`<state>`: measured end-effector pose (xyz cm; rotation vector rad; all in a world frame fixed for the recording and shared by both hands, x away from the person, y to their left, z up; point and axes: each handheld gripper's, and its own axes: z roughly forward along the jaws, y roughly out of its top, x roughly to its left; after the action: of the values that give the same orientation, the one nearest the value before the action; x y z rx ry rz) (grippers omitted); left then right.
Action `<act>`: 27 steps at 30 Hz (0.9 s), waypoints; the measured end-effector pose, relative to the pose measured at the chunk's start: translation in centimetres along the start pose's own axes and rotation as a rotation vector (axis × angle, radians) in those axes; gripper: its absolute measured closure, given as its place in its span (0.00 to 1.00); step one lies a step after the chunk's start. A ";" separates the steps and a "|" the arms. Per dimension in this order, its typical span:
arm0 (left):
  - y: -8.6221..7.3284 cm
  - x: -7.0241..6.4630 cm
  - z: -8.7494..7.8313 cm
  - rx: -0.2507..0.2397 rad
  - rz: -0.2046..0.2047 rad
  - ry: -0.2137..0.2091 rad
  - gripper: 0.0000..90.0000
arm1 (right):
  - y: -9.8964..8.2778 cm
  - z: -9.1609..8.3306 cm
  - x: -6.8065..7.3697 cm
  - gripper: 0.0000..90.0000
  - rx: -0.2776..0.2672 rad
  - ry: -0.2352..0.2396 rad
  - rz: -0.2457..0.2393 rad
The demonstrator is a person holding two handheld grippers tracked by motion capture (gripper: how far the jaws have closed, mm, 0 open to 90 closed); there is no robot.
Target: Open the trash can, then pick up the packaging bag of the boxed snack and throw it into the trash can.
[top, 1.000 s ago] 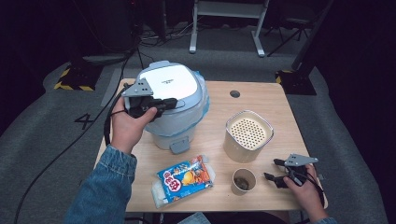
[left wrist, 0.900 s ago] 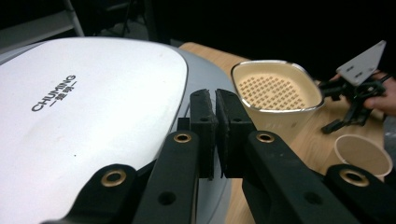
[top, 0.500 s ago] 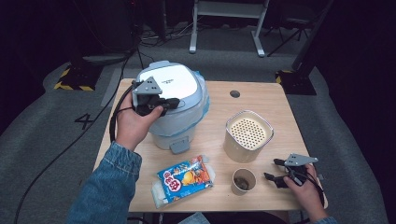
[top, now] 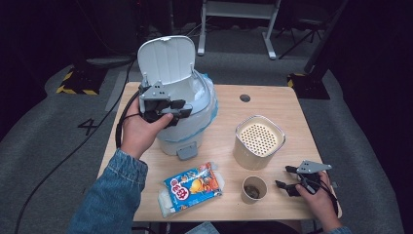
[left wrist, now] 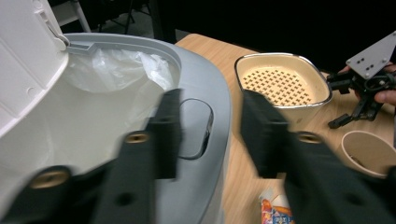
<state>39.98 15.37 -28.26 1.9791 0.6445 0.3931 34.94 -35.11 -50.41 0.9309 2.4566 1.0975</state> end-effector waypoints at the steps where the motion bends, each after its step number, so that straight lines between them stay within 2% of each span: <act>1: -0.1 -0.3 -0.1 -0.026 0.001 -0.015 0.51 | 0.0 0.0 0.0 0.25 0.000 0.000 0.000; 3: -0.2 -0.7 -0.2 -0.065 -0.018 -0.048 0.43 | 0.0 0.0 0.0 0.24 0.001 0.003 -0.002; 4: -0.3 -0.8 -0.3 -0.078 -0.013 -0.064 0.41 | 0.0 0.0 -0.1 0.24 0.001 0.003 -0.002; 6: -0.4 -1.0 -0.4 -0.080 -0.013 -0.079 0.40 | 0.0 0.0 -0.1 0.24 0.002 0.004 -0.002; 7: -0.5 -1.2 -0.4 -0.083 -0.010 -0.089 0.36 | 0.0 0.0 -0.1 0.24 0.001 0.005 -0.002; 9: -0.8 -1.6 -0.5 -0.082 -0.009 -0.101 0.35 | 0.0 0.0 -0.1 0.24 0.001 0.005 -0.002; 11: -1.6 -2.2 -0.4 -0.038 -0.005 -0.117 0.29 | 0.0 0.0 -0.1 0.24 0.001 0.005 -0.002; 12: -1.8 -2.4 -0.3 -0.052 0.002 -0.119 0.28 | 0.0 0.0 -0.1 0.24 0.002 0.005 -0.002; 13: -1.8 -2.4 -0.3 -0.052 0.002 -0.119 0.27 | 0.0 0.0 -0.1 0.24 0.002 0.005 -0.002; 14: -2.3 -2.8 -0.4 -0.038 -0.013 -0.137 0.25 | 0.1 0.1 -0.1 0.24 0.001 0.005 -0.003; 16: -2.6 -3.1 -0.4 -0.030 -0.011 -0.134 0.17 | 0.0 0.1 -0.1 0.24 0.002 0.004 -0.004; 18: -3.6 -3.9 -0.2 -0.004 0.017 -0.119 0.18 | 0.0 0.1 -0.1 0.24 0.002 0.004 -0.004; 19: -3.6 -3.9 -0.2 -0.004 0.017 -0.119 0.18 | 0.0 0.1 -0.1 0.24 0.002 0.004 -0.004; 22: -4.8 -4.6 0.2 0.016 0.026 -0.118 0.18 | 0.1 0.1 -0.1 0.24 0.002 0.005 -0.003; 23: -5.6 -4.8 0.6 0.035 0.039 -0.123 0.18 | 0.0 0.1 -0.1 0.24 0.002 0.004 -0.004; 24: -5.6 -4.8 0.6 0.035 0.039 -0.123 0.18 | 0.0 0.1 -0.1 0.24 0.002 0.004 -0.004; 27: -6.9 -4.9 1.4 0.087 0.049 -0.085 0.18 | 0.1 0.1 -0.1 0.24 0.002 0.005 -0.003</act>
<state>34.87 14.15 -35.06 2.0855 0.5686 0.3136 35.06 -35.11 -50.41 0.9262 2.4623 1.0982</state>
